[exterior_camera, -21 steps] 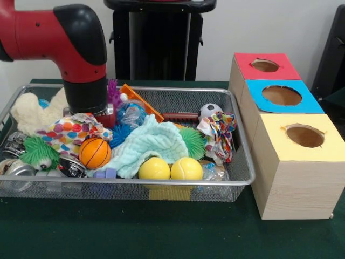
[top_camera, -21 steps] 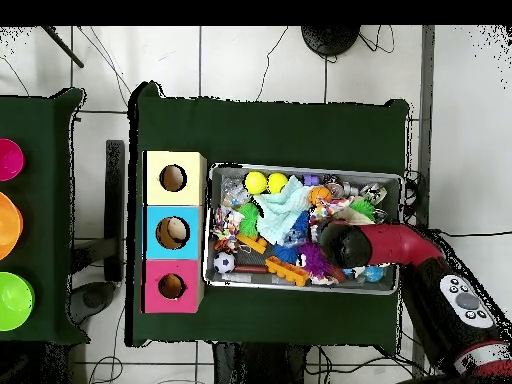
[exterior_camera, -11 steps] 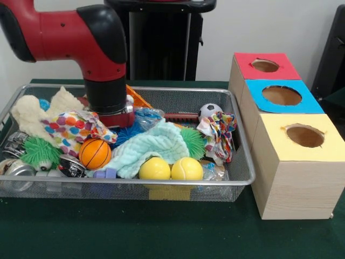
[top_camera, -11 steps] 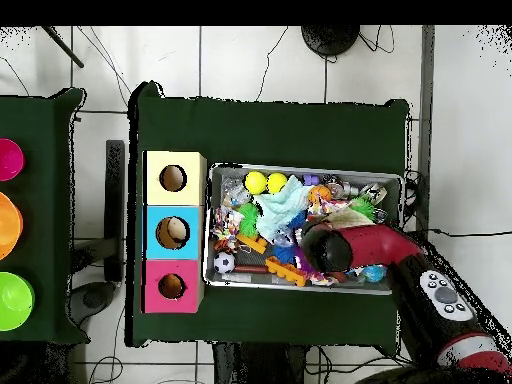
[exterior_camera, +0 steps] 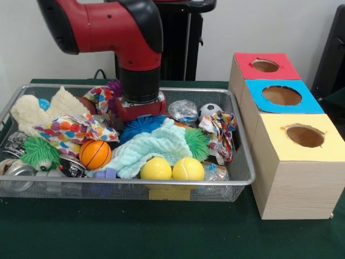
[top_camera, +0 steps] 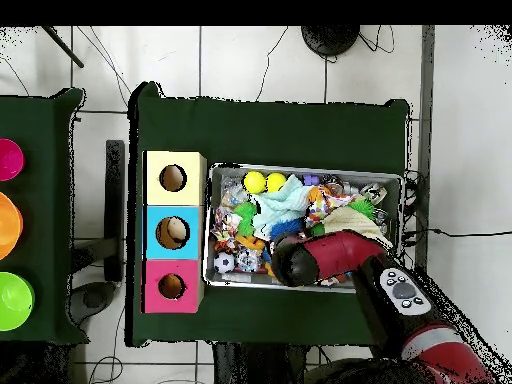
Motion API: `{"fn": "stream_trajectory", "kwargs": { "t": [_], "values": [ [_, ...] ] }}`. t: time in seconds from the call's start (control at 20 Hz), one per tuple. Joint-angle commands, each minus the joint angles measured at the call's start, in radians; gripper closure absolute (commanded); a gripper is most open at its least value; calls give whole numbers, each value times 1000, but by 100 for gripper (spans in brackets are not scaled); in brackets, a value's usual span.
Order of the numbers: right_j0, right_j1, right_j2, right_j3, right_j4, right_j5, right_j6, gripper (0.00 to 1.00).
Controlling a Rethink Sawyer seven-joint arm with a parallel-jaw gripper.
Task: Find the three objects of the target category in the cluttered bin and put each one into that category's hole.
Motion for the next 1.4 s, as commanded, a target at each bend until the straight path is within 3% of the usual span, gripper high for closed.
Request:
{"fn": "stream_trajectory", "kwargs": {
  "t": [0.05,1.1,1.2,1.4],
  "values": [
    [109,25,-67,161,70,-93,267,100],
    [240,-52,-142,324,307,-208,250,100],
    [240,-70,-143,329,321,-196,233,100],
    [178,-131,-101,293,350,-68,119,100]
  ]
}}
